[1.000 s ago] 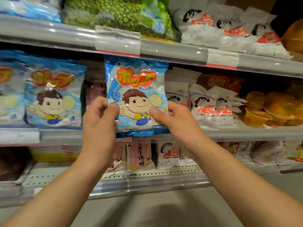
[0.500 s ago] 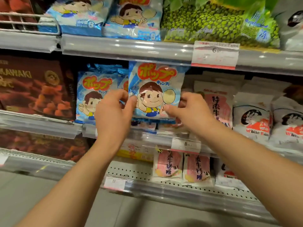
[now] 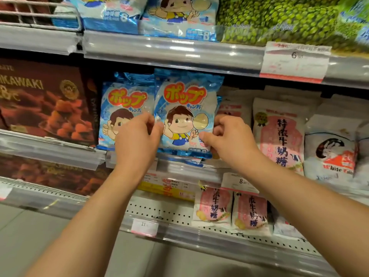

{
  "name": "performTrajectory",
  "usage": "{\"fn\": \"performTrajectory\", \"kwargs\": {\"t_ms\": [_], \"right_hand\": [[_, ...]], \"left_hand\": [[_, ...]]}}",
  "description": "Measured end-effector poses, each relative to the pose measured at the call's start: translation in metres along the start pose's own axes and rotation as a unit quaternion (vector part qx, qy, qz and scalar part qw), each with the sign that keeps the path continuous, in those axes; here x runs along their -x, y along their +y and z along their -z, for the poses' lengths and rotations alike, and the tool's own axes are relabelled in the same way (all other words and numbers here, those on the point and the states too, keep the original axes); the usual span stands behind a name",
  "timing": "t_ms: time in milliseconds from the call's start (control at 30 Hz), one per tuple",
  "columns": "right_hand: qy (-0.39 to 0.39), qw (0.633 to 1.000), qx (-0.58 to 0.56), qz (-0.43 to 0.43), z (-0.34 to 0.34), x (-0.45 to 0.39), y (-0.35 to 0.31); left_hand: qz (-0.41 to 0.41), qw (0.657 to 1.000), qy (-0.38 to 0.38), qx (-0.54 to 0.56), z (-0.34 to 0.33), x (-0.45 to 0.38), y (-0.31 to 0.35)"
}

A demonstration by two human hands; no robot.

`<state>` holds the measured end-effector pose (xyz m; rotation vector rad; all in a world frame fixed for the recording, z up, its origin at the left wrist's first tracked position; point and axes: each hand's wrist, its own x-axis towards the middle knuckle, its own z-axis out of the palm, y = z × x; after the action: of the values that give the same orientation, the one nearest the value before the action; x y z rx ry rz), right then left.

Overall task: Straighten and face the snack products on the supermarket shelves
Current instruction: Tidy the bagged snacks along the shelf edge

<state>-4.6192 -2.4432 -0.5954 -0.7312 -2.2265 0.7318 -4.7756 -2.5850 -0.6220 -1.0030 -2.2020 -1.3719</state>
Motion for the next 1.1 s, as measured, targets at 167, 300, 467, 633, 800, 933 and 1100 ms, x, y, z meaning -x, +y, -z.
{"fn": "performTrajectory", "kwargs": {"t_ms": [167, 300, 467, 633, 800, 933, 1100], "right_hand": [[-0.002, 1.0, 0.016, -0.007, 0.0, 0.01, 0.007], [-0.022, 1.0, -0.002, -0.014, 0.001, 0.019, 0.009], [-0.096, 0.993, -0.064, -0.015, 0.014, 0.04, 0.015], [-0.084, 0.992, -0.089, 0.003, 0.035, 0.057, 0.009], [-0.078, 0.991, -0.102, 0.037, 0.056, 0.075, -0.007], [-0.054, 0.987, -0.128, 0.077, 0.071, 0.07, -0.032], [0.0, 0.976, -0.177, 0.127, 0.085, 0.05, -0.072]], "left_hand": [[-0.031, 0.999, 0.006, -0.039, -0.007, 0.007, 0.0], [-0.048, 0.996, -0.052, -0.047, 0.005, 0.004, 0.0], [-0.109, 0.957, -0.257, -0.075, 0.04, 0.001, -0.002], [-0.16, 0.944, -0.289, 0.002, 0.073, -0.001, 0.013], [-0.141, 0.919, -0.356, 0.089, 0.101, 0.005, 0.022], [-0.131, 0.942, -0.269, 0.151, 0.118, -0.003, 0.035], [-0.124, 0.967, -0.142, 0.173, 0.133, -0.015, 0.059]]}}
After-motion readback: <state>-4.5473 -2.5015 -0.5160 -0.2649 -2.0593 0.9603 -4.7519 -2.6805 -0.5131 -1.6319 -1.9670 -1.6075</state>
